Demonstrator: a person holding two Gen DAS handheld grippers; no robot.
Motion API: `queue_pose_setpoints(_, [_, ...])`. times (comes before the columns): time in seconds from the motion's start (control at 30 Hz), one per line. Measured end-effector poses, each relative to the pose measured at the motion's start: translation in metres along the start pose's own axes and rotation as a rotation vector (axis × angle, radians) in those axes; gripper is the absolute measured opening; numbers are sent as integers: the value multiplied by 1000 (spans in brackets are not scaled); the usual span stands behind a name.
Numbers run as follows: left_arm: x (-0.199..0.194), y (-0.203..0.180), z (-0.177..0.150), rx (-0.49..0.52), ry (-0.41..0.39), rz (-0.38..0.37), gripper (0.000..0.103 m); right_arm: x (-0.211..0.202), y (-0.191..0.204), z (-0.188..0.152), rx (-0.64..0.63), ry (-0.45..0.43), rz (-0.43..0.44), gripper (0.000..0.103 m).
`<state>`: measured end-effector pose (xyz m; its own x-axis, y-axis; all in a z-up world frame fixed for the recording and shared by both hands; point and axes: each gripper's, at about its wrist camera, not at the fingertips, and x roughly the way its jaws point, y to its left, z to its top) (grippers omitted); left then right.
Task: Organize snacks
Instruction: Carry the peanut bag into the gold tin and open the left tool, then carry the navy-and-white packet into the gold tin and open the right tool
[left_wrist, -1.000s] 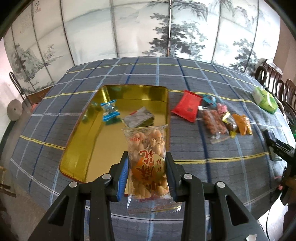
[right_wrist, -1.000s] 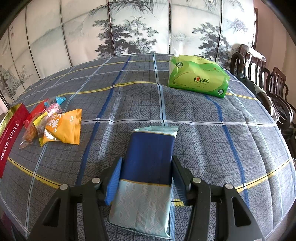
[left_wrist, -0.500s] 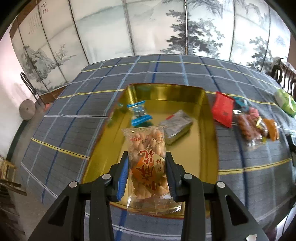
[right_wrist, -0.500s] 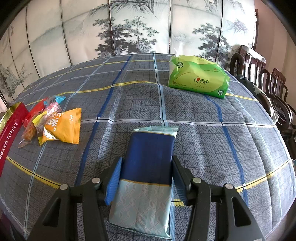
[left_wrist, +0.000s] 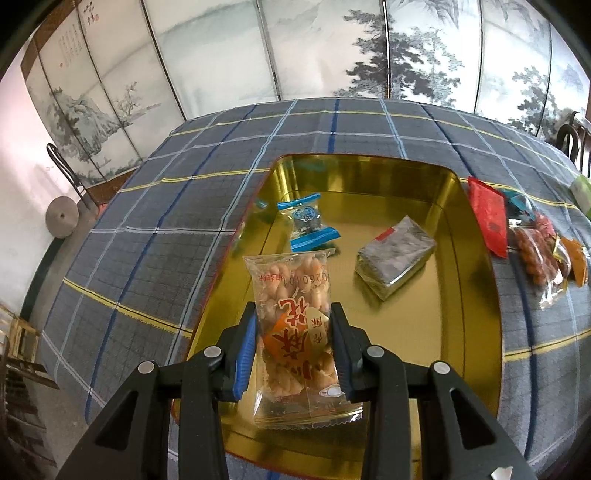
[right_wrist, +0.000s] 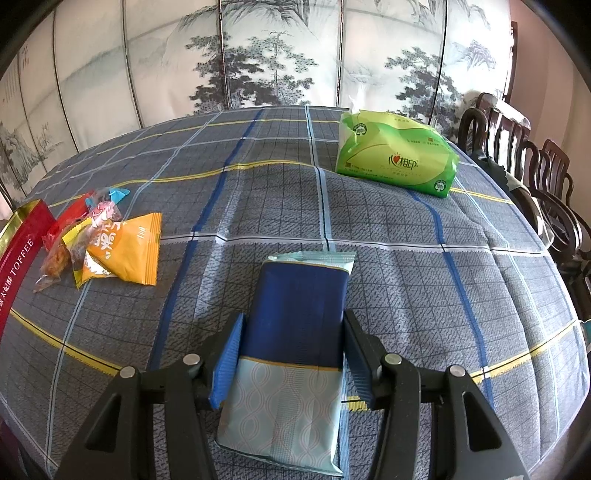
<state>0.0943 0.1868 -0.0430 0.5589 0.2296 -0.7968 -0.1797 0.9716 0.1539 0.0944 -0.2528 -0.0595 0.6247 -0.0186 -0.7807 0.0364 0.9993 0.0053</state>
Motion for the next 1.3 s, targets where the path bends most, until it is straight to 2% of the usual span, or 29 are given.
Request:
queue_pose_setpoints(0.23, [6,3,1,6,-20,9,37,0,0,0,-2,0,-3,53])
queue_pose_setpoints(0.3, [7,2,2,17,-28,19,43,0,0,0,-3,0,-3,53])
queue_pose_setpoints(0.37, [5,2,3,22,-41,19,56,0,0,0,-2,0,-3,53])
queue_pose_setpoints(0.5, [-1,2,3,23,-74,-5,67,0,1,0,-3,0,-3,53])
queue_pose_setpoints(0.7, [-15,13,-1,4,-148,1,67,0,0,0,-1,-2,-5,53])
queue_pose_setpoints(0.93, [-29,50,-4,-134,-206,-12,66,-5,2,-3,15,0,16,53])
queue_pose_setpoints(1.1, [-31,62,-5,-170,-203,-21,66,-15,3,-7,64,-11,58,51])
queue_pose_setpoints(1.3, [-40,56,-17,-156,-187,-47,66,-36,15,-1,82,-28,118,50])
